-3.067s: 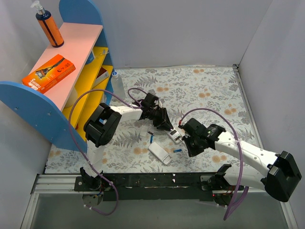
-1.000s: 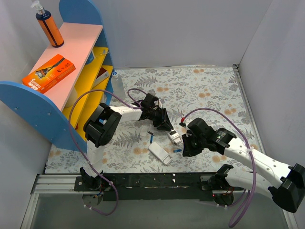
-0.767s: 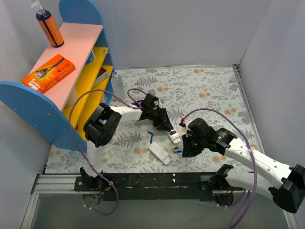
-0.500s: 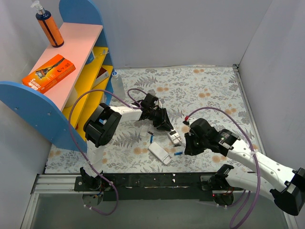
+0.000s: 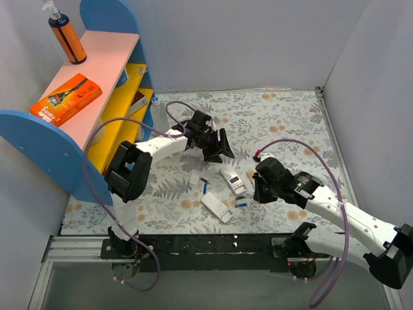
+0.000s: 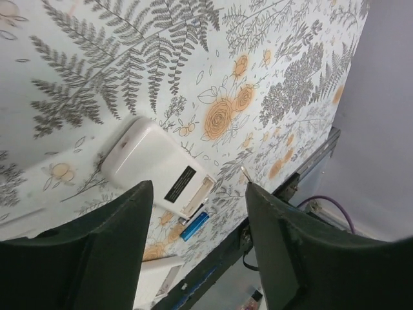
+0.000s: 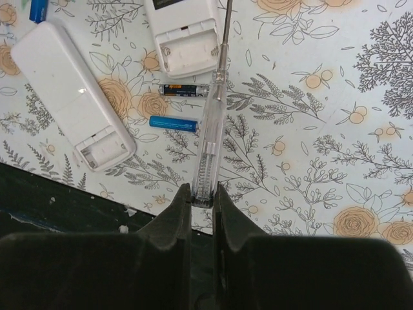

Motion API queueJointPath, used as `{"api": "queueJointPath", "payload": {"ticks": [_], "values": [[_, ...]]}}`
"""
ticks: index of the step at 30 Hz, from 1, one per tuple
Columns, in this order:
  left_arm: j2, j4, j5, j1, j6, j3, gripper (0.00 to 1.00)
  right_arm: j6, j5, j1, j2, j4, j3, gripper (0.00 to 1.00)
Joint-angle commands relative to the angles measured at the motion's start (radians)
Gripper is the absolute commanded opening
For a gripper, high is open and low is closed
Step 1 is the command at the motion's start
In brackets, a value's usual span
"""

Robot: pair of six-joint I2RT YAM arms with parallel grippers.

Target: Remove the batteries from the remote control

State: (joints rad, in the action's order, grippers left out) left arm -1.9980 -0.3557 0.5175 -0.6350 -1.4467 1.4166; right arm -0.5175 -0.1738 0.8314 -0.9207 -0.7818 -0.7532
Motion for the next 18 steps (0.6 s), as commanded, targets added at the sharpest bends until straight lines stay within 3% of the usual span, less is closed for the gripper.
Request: {"api": "queueJointPath", "payload": {"ticks": [1,2,9,12,18], "values": [[0.188,-0.092,-0.117,0.035,0.058,-0.007,0.94,-0.006,-0.072,-0.005,-0.041,0.061,-0.043,0.01],[0.209,-0.098,-0.146,0.040,0.066,-0.024,0.98,0.002,-0.104,-0.009,-0.047,0.073,-0.038,0.01],[0.399,-0.117,-0.249,0.057,0.106,-0.180,0.98,0.118,-0.156,-0.135,-0.139,0.170,-0.057,0.01],[0.503,-0.109,-0.290,0.055,0.129,-0.258,0.98,0.172,-0.098,-0.205,-0.188,0.233,-0.052,0.02],[0.555,-0.078,-0.284,0.060,0.151,-0.378,0.98,0.212,-0.046,-0.276,-0.271,0.326,-0.037,0.05]]}}
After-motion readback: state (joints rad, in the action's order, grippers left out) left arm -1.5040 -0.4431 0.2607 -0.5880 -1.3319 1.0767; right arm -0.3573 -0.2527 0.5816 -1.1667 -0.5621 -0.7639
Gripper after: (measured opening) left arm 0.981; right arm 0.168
